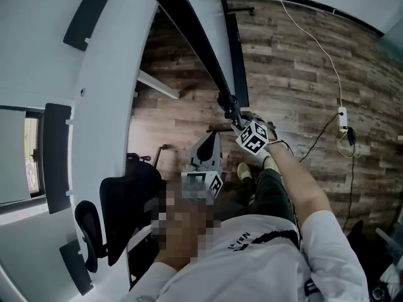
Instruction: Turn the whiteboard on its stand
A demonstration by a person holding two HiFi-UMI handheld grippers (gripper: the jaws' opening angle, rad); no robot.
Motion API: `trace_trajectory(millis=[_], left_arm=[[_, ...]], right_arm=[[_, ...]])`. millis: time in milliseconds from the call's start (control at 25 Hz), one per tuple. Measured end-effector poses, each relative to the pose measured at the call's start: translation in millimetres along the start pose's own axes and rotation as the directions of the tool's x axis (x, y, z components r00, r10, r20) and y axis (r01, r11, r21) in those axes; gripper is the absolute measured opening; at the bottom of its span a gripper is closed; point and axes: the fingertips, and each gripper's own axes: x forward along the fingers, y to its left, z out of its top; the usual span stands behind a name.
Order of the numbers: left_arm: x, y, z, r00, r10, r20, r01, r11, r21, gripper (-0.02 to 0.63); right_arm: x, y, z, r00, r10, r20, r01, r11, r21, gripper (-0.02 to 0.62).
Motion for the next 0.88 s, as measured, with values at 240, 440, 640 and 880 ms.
trace_trajectory(millis=[240,440,640,880], left_arm=[[-28,-7,-4,1.000,0.022,0.021,-0.021,1.000,-0.012,0.012],[-47,-21,-16,0.999,0.045,0.025,-0.044,0.998,-0.038,0.012],[-71,-44,-28,0.996,0.080,0.039,-0.078,0.996,-0.052,0.012],[-110,-72,-54,0.989,0.145,0.035,-0.142,0.986,-0.085,0.012]], right_arm=[[-16,29,-17,1.000,0.007,-0.030,-0.007,1.000,0.000,0.130],[-31,54,-29,0.999,0.012,-0.042,-0.013,1.000,-0.009,0.130],[-48,82,-46,0.999,0.026,-0.047,-0.026,1.000,-0.014,0.130],[-68,117,-62,0.998,0.040,-0.057,-0.042,0.999,-0.027,0.130]])
